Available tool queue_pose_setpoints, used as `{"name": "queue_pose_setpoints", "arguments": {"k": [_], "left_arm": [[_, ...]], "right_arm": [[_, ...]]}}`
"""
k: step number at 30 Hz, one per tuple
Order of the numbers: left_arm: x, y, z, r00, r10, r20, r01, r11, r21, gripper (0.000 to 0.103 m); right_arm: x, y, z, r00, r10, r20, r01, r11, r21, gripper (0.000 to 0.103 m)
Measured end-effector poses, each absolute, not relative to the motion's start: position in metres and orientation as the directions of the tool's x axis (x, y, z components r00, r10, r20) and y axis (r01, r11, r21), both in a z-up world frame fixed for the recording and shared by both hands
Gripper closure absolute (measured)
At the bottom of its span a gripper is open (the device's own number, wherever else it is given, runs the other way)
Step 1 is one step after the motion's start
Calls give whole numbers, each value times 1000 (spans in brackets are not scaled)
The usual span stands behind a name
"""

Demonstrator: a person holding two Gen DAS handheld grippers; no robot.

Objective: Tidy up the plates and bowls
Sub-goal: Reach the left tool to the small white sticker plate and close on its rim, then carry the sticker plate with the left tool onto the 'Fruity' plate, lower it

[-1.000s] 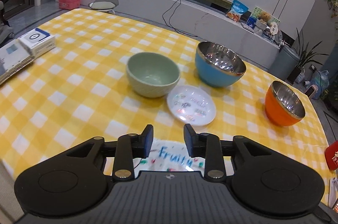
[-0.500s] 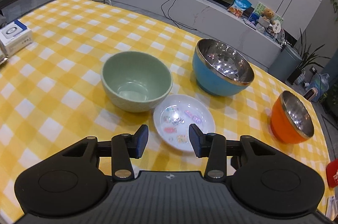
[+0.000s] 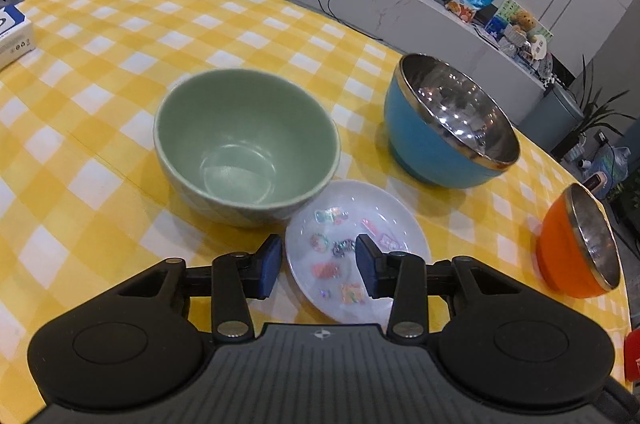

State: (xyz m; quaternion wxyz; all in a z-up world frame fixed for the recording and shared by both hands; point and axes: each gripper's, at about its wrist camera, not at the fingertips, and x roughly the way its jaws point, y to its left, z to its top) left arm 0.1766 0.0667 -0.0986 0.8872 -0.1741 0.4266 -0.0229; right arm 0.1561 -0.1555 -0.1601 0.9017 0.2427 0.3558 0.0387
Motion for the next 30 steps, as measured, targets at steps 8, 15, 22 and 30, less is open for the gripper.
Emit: {"name": "queue_pose_setpoints", "arguments": {"k": [8,15,22,30], "left_arm": [[179,66,-102,645,-163,-747,-111,947,-302,91],[174,67,-100,643,-180,-744,-87,949,-304,100],[162,64,-89,640,-199,-743,-71,946,-315,101],[129,62,-62,649,-206,-732,-54,948,-314,101]], "right_arm": [[162,-156,-165,744,271,-611,83,870,486,89],[157,-157,-162,750,277,-600,67,872,486,103],[141,-164,-157,753,281,-595,79,859,506,103],[107,-169,-136,771,282,-571,81,845,528,103]]}}
